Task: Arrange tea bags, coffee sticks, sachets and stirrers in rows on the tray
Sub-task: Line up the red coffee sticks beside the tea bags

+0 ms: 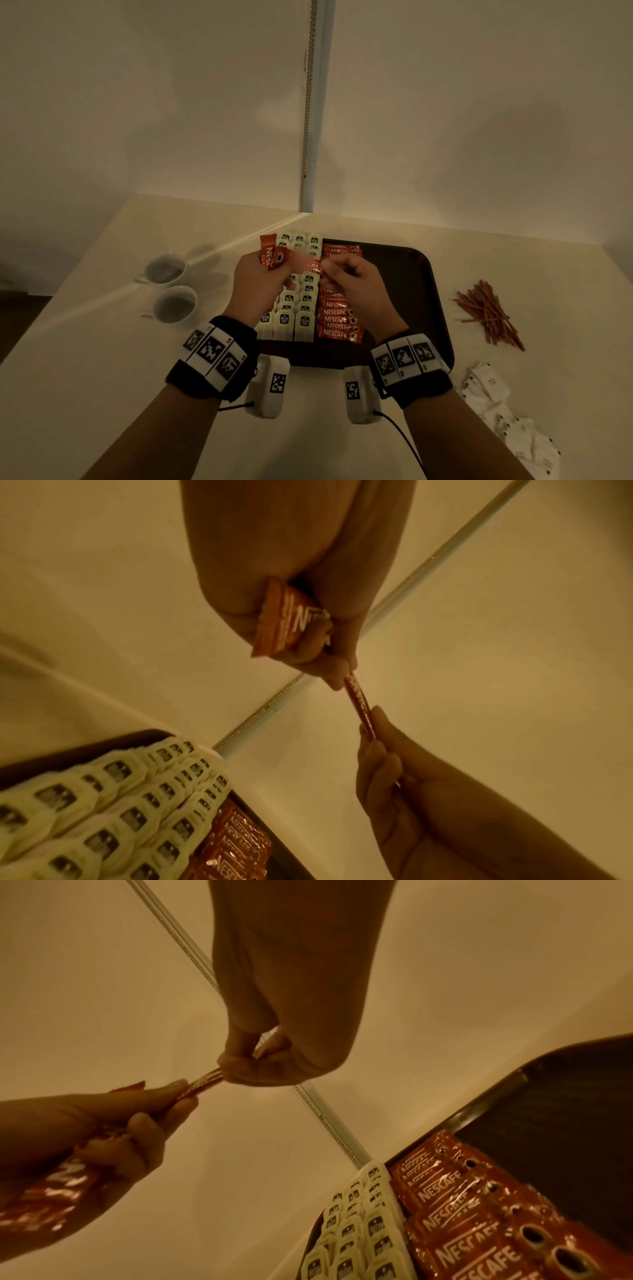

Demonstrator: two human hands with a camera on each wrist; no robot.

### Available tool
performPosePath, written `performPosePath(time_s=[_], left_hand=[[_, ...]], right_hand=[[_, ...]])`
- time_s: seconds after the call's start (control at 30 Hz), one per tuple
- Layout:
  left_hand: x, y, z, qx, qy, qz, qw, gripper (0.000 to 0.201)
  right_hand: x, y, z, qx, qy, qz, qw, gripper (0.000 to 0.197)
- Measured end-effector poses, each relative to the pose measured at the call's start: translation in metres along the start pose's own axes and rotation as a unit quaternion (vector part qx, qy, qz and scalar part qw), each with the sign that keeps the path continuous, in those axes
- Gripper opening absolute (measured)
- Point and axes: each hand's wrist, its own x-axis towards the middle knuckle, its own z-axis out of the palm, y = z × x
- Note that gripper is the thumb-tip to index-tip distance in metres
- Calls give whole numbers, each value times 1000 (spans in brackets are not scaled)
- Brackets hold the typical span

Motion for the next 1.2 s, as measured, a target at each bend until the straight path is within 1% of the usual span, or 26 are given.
performPosePath(time_s=[0.1, 0.2, 0.3, 0.37, 0.43, 0.47, 0.53, 0.57, 0.63, 0.7, 0.77, 0.83, 0.93, 1.03, 1.2], left_hand=[[-1, -7, -2, -57, 7, -45, 997, 13], [-2, -14, -2, -116, 4, -84, 990, 13], [-4, -16, -2, -129, -8, -92, 987, 18], [-6, -19, -3, -118, -13, -90, 989, 20], [-6, -23, -8, -117, -2, -98, 988, 26], [-7, -25, -10, -116, 6, -102, 988, 29], [-8, -30, -16, -105, 29, -111, 988, 27], [-8, -33, -19, -104, 40, -117, 987, 22], [-8, -39, -23, -110, 49, -134, 984, 13], [-5, -47, -27, -124, 47, -160, 978, 7], [-2, -55, -30, -144, 49, -181, 972, 5], [-1, -59, -30, -167, 52, -197, 965, 9], [-4, -56, -29, -188, 43, -207, 959, 9], [-6, -53, -30, -194, 33, -207, 958, 13], [-8, -52, -30, -175, 20, -204, 963, 9]], right_hand=[[-1, -3, -7, -33, 12, 9, 999, 11], [-3, -7, -11, -47, -17, 30, 998, 14], [-6, -12, -13, -103, -59, 37, 992, 18], [-6, -11, -19, -164, -53, 18, 985, 20], [-3, -3, -30, -243, -29, 1, 970, 21], [-3, 3, -37, -293, -20, -3, 956, 20], [-4, 21, -52, -370, -18, 13, 929, 17], [-7, 31, -58, -387, -22, 34, 921, 16], [-17, 51, -69, -397, -23, 81, 914, 17], [-27, 71, -75, -394, -13, 117, 911, 21], [-33, 86, -78, -393, -1, 137, 909, 26], [-35, 95, -78, -391, 11, 151, 908, 25], [-35, 103, -77, -392, 36, 156, 906, 18], [-32, 106, -74, -388, 57, 152, 907, 18], [-27, 110, -70, -401, 68, 147, 902, 22]])
